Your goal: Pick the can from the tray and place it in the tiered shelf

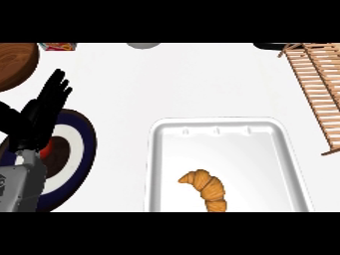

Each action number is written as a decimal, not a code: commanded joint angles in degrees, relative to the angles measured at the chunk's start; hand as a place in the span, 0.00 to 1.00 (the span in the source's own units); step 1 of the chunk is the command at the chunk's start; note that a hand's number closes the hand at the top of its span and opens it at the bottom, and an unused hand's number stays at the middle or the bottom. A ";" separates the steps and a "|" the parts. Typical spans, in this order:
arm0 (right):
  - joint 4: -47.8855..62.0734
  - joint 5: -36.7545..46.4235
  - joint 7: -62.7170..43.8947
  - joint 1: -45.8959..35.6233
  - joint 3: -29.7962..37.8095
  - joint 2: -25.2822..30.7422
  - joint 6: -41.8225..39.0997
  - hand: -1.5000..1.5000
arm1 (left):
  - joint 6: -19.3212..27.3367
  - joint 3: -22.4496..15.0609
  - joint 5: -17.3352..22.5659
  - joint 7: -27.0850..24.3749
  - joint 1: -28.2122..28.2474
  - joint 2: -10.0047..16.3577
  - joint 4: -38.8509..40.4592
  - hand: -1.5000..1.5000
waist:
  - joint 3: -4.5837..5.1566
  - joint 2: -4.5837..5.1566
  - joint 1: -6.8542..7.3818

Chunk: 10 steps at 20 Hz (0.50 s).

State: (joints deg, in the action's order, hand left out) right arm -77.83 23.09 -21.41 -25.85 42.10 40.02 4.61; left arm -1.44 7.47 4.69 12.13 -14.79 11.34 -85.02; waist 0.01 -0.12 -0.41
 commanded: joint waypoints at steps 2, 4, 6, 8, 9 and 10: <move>-1.27 -11.13 -4.11 4.93 8.41 6.24 -12.61 0.00 | 0.60 0.46 0.48 2.70 1.63 0.29 -3.53 0.50 | -0.01 -0.30 -0.55; 2.58 -13.10 -0.09 7.80 11.93 8.43 -14.05 0.00 | 1.48 -1.66 -0.61 2.87 1.62 -1.72 -4.32 0.50 | -0.04 -0.09 -0.27; -6.57 -16.09 0.28 15.60 16.72 4.46 -16.39 0.00 | 0.24 0.46 0.62 2.07 2.35 -0.01 -3.49 0.50 | -0.02 -0.25 -1.06; -5.01 -21.45 -0.63 15.20 20.71 8.72 -22.07 0.00 | -0.86 1.01 1.16 2.79 2.83 1.23 -4.43 0.50 | -0.01 -0.25 -0.83; -5.55 -23.90 -2.08 16.80 23.39 9.87 -25.12 0.00 | 0.41 0.98 0.61 1.65 2.43 0.18 -3.68 0.50 | 0.00 -0.31 -1.27; -6.44 -24.97 0.14 18.32 25.27 6.39 -24.18 0.00 | -1.06 2.10 1.52 0.91 0.98 1.33 -0.81 0.50 | 0.00 -0.17 -1.22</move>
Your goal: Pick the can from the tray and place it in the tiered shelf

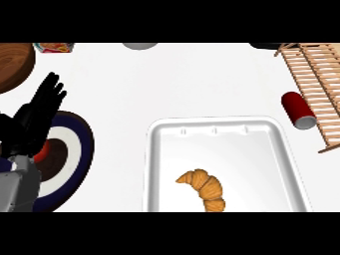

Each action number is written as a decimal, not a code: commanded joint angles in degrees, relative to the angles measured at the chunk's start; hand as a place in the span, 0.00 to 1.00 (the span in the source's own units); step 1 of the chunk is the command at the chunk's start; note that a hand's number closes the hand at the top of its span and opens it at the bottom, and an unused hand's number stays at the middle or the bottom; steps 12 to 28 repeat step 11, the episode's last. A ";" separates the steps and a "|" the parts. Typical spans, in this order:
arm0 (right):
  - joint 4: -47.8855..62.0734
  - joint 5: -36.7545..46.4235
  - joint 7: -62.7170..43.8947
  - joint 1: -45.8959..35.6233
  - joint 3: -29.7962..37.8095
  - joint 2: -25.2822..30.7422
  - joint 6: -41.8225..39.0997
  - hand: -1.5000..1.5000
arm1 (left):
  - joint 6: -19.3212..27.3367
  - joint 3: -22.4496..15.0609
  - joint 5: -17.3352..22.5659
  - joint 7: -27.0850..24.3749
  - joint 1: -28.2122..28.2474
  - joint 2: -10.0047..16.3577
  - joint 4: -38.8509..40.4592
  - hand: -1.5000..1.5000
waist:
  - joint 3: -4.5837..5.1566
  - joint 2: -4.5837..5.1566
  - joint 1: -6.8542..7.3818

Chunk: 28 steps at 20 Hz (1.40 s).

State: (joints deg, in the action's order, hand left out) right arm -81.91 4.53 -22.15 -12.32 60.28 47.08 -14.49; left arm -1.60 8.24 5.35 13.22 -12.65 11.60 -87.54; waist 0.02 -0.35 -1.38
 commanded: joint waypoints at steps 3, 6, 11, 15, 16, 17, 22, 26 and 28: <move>-3.45 -12.67 1.73 9.86 12.92 0.60 -13.76 0.00 | -0.43 0.95 0.96 0.97 0.28 0.57 -1.08 0.50 | -0.01 -0.05 -0.28; -2.44 -13.01 9.95 14.94 15.60 -0.50 -18.64 0.00 | 1.12 -0.31 -0.25 3.48 -1.07 -0.08 -2.69 0.50 | -0.06 0.07 -0.04; -9.84 -12.99 12.72 19.72 18.10 -5.17 -21.35 0.00 | 1.38 -1.91 -0.86 3.17 2.66 -1.76 -6.44 0.50 | -0.03 0.12 0.82; -9.84 -12.99 12.72 19.72 18.10 -5.17 -21.35 0.00 | 1.38 -1.91 -0.86 3.17 2.66 -1.76 -6.44 0.50 | -0.03 0.12 0.82; -9.84 -12.99 12.72 19.72 18.10 -5.17 -21.35 0.00 | 1.38 -1.91 -0.86 3.17 2.66 -1.76 -6.44 0.50 | -0.03 0.12 0.82; -9.84 -12.99 12.72 19.72 18.10 -5.17 -21.35 0.00 | 1.38 -1.91 -0.86 3.17 2.66 -1.76 -6.44 0.50 | -0.03 0.12 0.82; -9.84 -12.99 12.72 19.72 18.10 -5.17 -21.35 0.00 | 1.38 -1.91 -0.86 3.17 2.66 -1.76 -6.44 0.50 | -0.03 0.12 0.82; -9.84 -12.99 12.72 19.72 18.10 -5.17 -21.35 0.00 | 1.38 -1.91 -0.86 3.17 2.66 -1.76 -6.44 0.50 | -0.03 0.12 0.82; -9.84 -12.99 12.72 19.72 18.10 -5.17 -21.35 0.00 | 1.38 -1.91 -0.86 3.17 2.66 -1.76 -6.44 0.50 | -0.03 0.12 0.82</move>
